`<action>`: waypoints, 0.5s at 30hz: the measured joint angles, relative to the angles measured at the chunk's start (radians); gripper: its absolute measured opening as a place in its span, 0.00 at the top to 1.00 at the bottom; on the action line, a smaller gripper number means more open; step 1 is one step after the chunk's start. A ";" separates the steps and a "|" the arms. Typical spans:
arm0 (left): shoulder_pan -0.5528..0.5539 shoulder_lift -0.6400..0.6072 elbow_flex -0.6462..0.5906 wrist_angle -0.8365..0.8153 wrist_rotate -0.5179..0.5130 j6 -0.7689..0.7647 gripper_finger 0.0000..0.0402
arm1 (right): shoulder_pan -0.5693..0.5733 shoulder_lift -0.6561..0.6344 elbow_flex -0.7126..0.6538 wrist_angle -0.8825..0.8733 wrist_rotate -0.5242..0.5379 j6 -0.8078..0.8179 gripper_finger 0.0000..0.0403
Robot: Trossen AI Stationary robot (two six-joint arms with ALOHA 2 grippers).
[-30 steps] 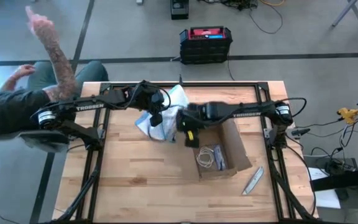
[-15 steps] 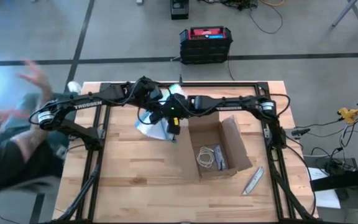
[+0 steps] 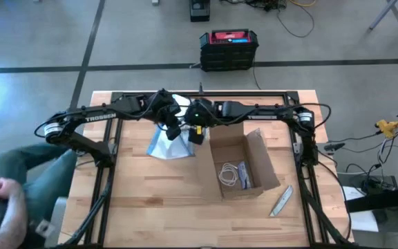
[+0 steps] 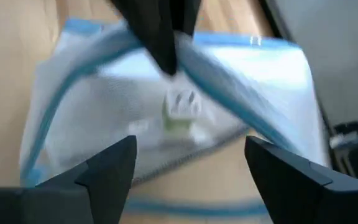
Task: Pack items into zip bag
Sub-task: Put the white charger cable into the blue transparent zip bag
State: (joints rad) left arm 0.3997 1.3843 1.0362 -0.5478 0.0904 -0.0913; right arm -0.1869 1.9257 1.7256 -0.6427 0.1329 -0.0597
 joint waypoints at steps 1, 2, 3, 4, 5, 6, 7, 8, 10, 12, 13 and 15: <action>0.000 0.006 -0.005 0.003 -0.001 0.000 1.00 | 0.000 -0.020 0.000 -0.036 -0.016 0.006 0.32; 0.000 0.012 -0.011 0.013 -0.001 0.000 1.00 | 0.002 -0.041 0.000 -0.073 -0.040 0.008 0.33; 0.000 0.017 -0.019 0.022 -0.002 0.000 1.00 | 0.005 -0.067 0.000 -0.100 -0.070 0.008 0.35; 0.000 0.022 -0.028 0.028 -0.002 0.000 1.00 | 0.011 -0.096 0.000 -0.130 -0.098 0.009 0.37; 0.000 0.028 -0.035 0.032 -0.002 0.000 1.00 | 0.020 -0.117 0.001 -0.166 -0.122 0.009 0.39; 0.001 0.034 -0.040 0.035 -0.002 -0.003 1.00 | 0.029 -0.142 0.002 -0.198 -0.142 0.007 0.40; 0.001 0.039 -0.041 0.037 -0.002 -0.004 1.00 | 0.039 -0.162 0.002 -0.230 -0.158 -0.005 0.42; 0.001 0.045 -0.042 0.037 -0.002 -0.004 1.00 | 0.052 -0.175 0.000 -0.267 -0.164 -0.014 0.43; 0.001 0.056 -0.042 0.042 -0.002 -0.004 1.00 | 0.080 -0.195 -0.003 -0.335 -0.167 -0.020 0.46; 0.001 0.067 -0.042 0.051 -0.002 -0.004 1.00 | 0.108 -0.203 -0.010 -0.404 -0.167 -0.011 0.47; 0.001 0.071 -0.042 0.056 -0.002 -0.004 1.00 | 0.123 -0.204 -0.019 -0.434 -0.167 -0.007 0.47; 0.001 0.081 -0.042 0.067 -0.002 -0.004 1.00 | 0.157 -0.205 -0.049 -0.487 -0.167 0.005 0.47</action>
State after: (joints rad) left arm 0.4004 1.4653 0.9942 -0.4810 0.0888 -0.0952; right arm -0.0295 1.7210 1.6769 -1.1299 -0.0345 -0.0544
